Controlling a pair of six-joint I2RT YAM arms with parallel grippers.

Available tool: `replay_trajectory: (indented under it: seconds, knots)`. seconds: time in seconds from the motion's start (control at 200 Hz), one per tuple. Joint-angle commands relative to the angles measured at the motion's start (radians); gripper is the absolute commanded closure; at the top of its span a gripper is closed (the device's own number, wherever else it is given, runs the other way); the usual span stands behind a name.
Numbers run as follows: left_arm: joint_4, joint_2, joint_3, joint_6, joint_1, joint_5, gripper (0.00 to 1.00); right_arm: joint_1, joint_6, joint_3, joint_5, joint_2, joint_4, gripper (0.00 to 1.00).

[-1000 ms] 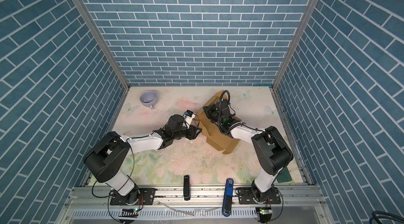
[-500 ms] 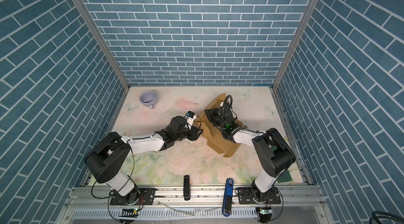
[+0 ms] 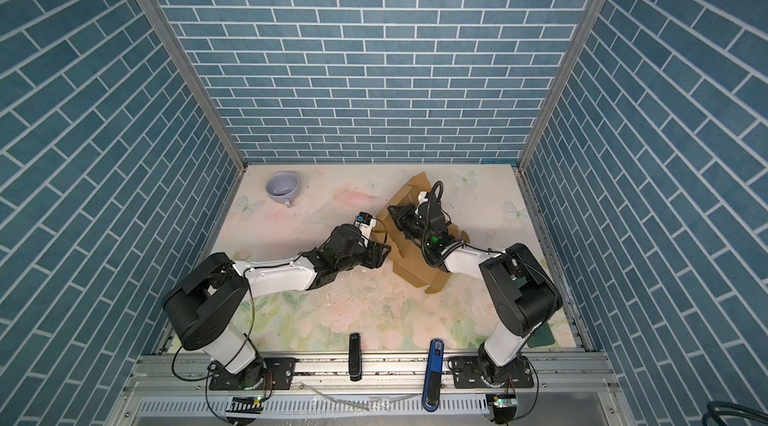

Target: Fold the paper box

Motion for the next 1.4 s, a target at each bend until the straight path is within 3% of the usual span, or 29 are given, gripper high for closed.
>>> replay_trajectory:
  seconds: [0.0, 0.22, 0.66, 1.39]
  knots:
    - [-0.013, 0.029, 0.039, -0.054, -0.011, -0.089, 0.34, -0.004, -0.036, -0.030, -0.023, -0.009, 0.064, 1.00]
    - [-0.073, 0.045, 0.069, -0.120, -0.051, -0.262, 0.31, -0.012, -0.030, -0.060, -0.045, -0.008, 0.111, 1.00]
    - [-0.249, 0.116, 0.182, -0.209, -0.124, -0.488, 0.32, -0.048, -0.026, -0.107, -0.095, -0.011, 0.141, 1.00]
    - [-0.524, 0.209, 0.374, -0.340, -0.173, -0.653, 0.67, -0.086, 0.006, -0.126, -0.163, 0.024, 0.205, 1.00]
